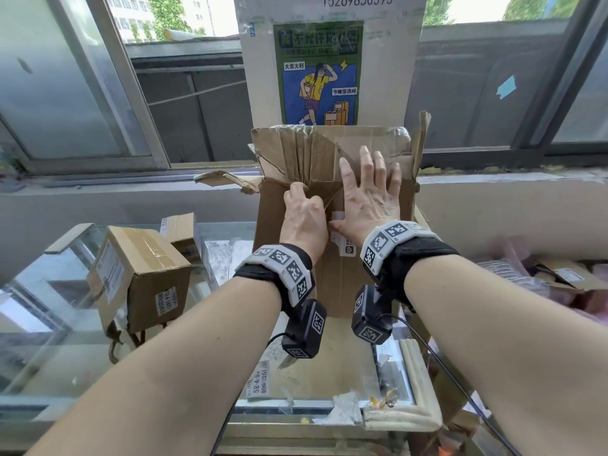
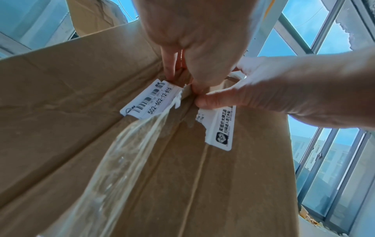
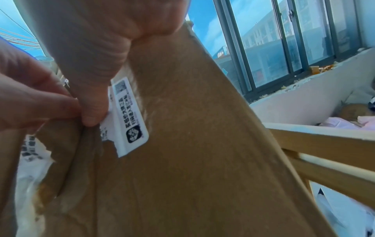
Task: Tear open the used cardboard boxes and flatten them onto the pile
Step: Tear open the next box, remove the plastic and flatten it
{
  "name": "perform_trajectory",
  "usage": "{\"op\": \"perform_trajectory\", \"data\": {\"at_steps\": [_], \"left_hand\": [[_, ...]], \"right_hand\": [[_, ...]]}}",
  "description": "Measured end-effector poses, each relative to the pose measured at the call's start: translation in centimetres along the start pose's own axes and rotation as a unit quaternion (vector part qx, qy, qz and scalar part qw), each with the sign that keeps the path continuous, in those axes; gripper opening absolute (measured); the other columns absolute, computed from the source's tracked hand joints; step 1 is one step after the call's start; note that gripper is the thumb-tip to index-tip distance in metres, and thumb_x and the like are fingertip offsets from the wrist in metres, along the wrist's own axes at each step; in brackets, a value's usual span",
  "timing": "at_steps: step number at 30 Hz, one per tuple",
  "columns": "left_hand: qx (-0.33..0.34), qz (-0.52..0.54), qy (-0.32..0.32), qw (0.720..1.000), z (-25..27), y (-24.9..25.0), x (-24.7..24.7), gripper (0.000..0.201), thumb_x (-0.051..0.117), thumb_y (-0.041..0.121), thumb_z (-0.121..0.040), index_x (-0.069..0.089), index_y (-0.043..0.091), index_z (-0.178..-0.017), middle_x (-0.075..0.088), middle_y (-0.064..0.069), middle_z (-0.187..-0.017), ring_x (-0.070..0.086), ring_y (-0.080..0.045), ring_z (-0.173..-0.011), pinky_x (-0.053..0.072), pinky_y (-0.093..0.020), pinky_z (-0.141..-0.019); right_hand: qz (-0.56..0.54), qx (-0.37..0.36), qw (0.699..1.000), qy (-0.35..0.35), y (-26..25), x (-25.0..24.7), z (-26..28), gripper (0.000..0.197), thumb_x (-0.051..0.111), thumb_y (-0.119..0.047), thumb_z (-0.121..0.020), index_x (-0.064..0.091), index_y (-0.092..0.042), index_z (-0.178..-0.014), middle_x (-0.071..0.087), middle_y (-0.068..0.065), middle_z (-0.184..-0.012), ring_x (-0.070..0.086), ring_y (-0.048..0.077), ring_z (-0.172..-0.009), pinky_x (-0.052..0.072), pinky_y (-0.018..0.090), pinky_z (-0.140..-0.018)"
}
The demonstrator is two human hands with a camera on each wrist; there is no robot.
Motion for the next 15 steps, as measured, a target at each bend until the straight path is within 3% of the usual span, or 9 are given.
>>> {"op": "perform_trajectory", "data": {"at_steps": [3,15], "left_hand": [[0.001,0.019,0.003,1.000,0.3,-0.3,-0.1,0.018,0.048,0.002,-0.092,0.063,-0.003,-0.099,0.035,-0.019,-0.133,0.035,-0.031,-0.117,0.034,-0.029,-0.098],[-0.008,0.046,-0.052,0.998,-0.2,-0.7,-0.2,0.021,0.050,0.003,-0.091,0.061,-0.004,-0.108,0.032,-0.017,-0.137,0.033,-0.029,-0.125,0.027,-0.022,-0.103]], "right_hand": [[0.007,0.008,1.000,-0.014,-0.4,0.7,0.2,0.110,0.062,-0.059,-0.077,-0.011,-0.021,-0.150,-0.016,0.017,-0.156,-0.016,0.035,-0.144,-0.012,0.055,-0.113],[-0.012,0.011,1.000,-0.023,0.7,1.0,0.3,0.109,0.063,-0.059,-0.076,-0.009,-0.025,-0.150,-0.015,0.012,-0.157,-0.015,0.032,-0.145,-0.014,0.051,-0.113]]}}
Point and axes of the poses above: each hand's wrist, its own z-axis away from the middle knuckle, its own x-axis out of the palm, y = z × x, the point moved 1 cm from there along -z, towards the middle knuckle
